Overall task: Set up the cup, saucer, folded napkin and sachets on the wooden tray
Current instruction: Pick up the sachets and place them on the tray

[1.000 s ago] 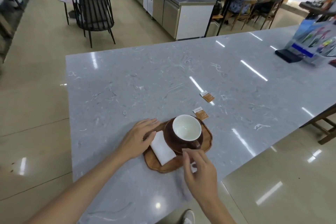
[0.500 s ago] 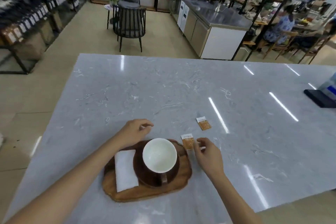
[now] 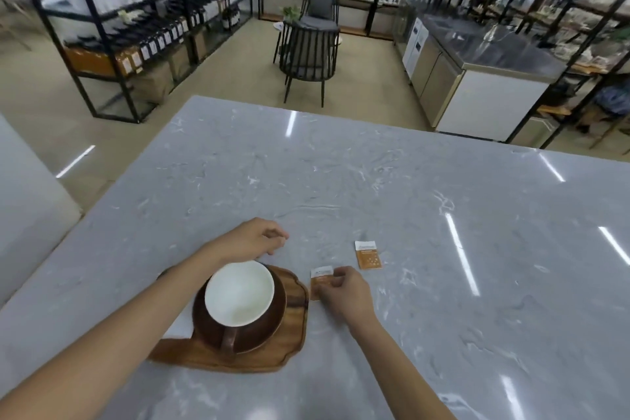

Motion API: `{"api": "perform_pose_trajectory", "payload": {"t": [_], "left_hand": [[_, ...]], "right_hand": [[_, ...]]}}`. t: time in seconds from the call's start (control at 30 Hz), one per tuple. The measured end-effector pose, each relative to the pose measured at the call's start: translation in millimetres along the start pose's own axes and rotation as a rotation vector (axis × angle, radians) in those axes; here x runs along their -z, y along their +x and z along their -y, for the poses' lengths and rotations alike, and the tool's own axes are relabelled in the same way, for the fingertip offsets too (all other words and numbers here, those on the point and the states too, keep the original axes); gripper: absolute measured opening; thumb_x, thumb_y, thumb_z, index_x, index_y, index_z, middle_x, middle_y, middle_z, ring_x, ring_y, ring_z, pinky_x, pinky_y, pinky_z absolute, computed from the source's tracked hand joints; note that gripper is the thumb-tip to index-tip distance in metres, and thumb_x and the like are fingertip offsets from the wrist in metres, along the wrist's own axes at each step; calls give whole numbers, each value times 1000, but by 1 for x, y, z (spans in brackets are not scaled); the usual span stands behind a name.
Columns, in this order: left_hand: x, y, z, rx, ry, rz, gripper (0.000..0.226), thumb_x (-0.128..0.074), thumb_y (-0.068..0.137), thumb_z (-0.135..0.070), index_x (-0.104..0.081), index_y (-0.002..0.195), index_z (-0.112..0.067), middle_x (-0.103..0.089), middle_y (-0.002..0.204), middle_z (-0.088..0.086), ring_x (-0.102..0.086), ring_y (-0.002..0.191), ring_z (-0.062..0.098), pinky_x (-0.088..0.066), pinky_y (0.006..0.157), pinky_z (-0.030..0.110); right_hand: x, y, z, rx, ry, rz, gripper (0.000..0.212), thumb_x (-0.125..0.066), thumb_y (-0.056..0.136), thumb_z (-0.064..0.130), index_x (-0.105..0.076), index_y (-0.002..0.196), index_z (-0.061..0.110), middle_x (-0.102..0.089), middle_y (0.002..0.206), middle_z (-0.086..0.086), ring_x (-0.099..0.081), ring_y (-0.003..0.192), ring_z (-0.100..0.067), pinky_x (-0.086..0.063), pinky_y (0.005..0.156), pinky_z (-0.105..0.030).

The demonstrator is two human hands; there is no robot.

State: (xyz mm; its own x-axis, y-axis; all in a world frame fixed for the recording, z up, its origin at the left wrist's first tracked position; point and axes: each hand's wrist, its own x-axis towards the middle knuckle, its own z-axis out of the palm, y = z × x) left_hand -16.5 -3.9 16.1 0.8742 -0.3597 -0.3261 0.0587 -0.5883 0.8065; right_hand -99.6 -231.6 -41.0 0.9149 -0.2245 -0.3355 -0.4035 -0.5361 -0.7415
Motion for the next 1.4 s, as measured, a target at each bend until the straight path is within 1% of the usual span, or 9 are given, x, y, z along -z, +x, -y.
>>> {"api": "perform_pose_trajectory", "payload": {"t": [0.07,0.13,0.3,0.47,0.77,1.0,1.13,1.3,1.4], "left_hand": [[-2,-6,-5,-13,17,5,27,-62,101,-25,-68,125,-16,-71,119,3,-70,99,13,-51,72,14],[-4,-12,-9,-42,38,-2,29,-65,99,-26,-68,126,-16,-70,122,3,-67,102,10,-49,75,11],[-2,-32,-17,-99,-56,13,31,-77,89,-30,-72,119,-23,-75,119,-5,-70,111,11,-54,99,28],[3,-53,-28,-218,-222,28,31,-78,89,-22,-75,120,-23,-79,111,-6,-74,106,11,-56,91,20],[21,-67,-27,-214,-249,-78,20,-76,90,-21,-80,109,-20,-81,104,-6,-77,94,10,-62,86,30],[15,-61,-21,-167,-293,-96,19,-76,90,-18,-80,108,-21,-81,102,-8,-77,93,7,-60,89,29],[4,-53,-24,-161,-301,-101,16,-77,90,-19,-81,104,-24,-81,100,-9,-78,91,8,-59,85,27],[-14,-42,-39,-138,-325,-163,17,-76,90,-20,-81,107,-22,-81,101,-8,-78,90,11,-57,84,24],[-27,-36,-51,-108,-346,-205,19,-76,91,-18,-80,108,-16,-82,98,-3,-78,89,13,-56,80,20]], "right_hand": [[4,-1,2,34,46,8,10,-72,86,30,-68,89,21,-69,76,12,-67,78,-12,-49,66,-23],[10,-5,9,76,120,10,15,-68,91,34,-69,81,22,-69,72,10,-66,73,-11,-49,64,-24],[25,-25,44,229,337,68,15,-67,96,33,-72,84,29,-70,71,7,-63,62,-1,-46,58,-17],[32,-49,82,337,410,139,11,-66,98,33,-76,94,29,-76,82,-1,-67,67,-5,-55,61,-21],[20,-62,103,331,469,27,7,-70,96,28,-73,101,25,-77,89,8,-72,71,-10,-59,60,-22],[38,-27,60,176,350,-152,8,-66,96,21,-74,97,23,-75,88,5,-72,71,-9,-58,59,-23],[62,12,17,67,142,-243,8,-66,94,18,-71,100,15,-73,90,-3,-72,92,-28,-57,79,-40],[79,62,-9,-32,-156,-168,47,-63,93,26,-55,136,8,-63,128,-14,-65,111,-32,-52,86,-36],[80,79,-12,-25,-273,-91,57,-65,92,30,-47,142,8,-53,139,-18,-60,119,-37,-51,99,-42]]}}
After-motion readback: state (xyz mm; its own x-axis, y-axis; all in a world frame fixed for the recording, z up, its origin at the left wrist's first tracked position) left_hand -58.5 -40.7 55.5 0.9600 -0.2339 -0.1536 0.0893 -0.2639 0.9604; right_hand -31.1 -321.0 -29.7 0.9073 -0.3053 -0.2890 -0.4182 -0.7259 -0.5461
